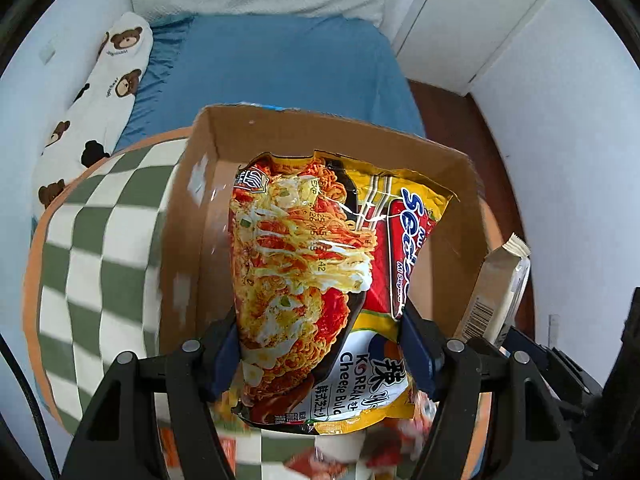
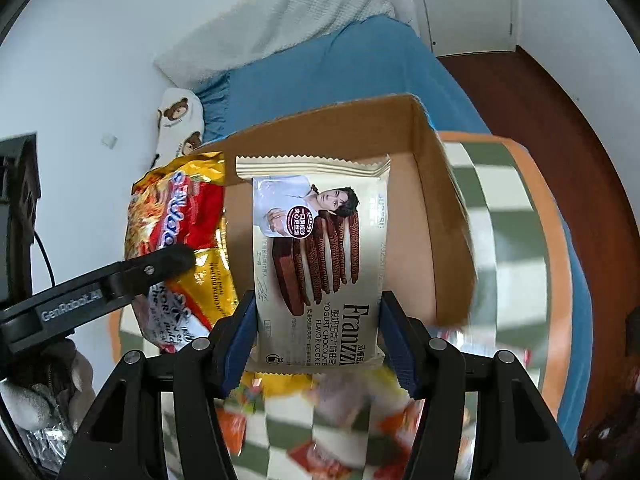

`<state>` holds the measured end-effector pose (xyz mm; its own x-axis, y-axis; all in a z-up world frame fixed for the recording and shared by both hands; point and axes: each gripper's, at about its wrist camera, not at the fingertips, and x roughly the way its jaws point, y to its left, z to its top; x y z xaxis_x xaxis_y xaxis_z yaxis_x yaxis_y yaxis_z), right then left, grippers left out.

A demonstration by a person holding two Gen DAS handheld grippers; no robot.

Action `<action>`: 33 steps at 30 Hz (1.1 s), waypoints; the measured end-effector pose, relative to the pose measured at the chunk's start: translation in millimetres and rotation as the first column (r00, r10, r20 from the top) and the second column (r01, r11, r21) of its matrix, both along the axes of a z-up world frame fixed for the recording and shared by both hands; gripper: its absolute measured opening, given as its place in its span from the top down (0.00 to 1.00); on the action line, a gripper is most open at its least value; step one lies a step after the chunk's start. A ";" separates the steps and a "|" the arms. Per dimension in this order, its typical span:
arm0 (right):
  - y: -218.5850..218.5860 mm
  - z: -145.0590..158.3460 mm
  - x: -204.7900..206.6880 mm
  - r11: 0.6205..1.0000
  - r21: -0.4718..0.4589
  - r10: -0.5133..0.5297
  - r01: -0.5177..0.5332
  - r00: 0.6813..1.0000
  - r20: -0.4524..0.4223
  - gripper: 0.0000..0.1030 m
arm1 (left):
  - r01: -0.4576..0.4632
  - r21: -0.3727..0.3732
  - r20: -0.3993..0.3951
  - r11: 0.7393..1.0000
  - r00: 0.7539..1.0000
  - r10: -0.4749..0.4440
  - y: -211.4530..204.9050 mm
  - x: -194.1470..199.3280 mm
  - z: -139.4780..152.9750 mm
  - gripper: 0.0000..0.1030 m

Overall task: Organize snacks
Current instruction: 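Carry both packs into the cardboard box and open both tools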

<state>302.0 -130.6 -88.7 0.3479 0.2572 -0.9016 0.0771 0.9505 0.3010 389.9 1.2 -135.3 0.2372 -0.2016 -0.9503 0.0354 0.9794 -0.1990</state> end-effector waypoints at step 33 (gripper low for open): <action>11.2 -127.7 120.4 0.987 -0.128 0.072 -0.098 0.979 -0.192 0.23 | -0.008 0.119 -0.096 0.993 0.995 0.020 -11.0 79.8 -84.3 0.22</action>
<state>422.4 -119.3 -216.5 0.1532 0.1489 -0.9769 0.0364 0.9871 0.1561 469.8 -9.8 -219.6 0.1447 -0.0836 -0.9859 0.0077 0.9965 -0.0834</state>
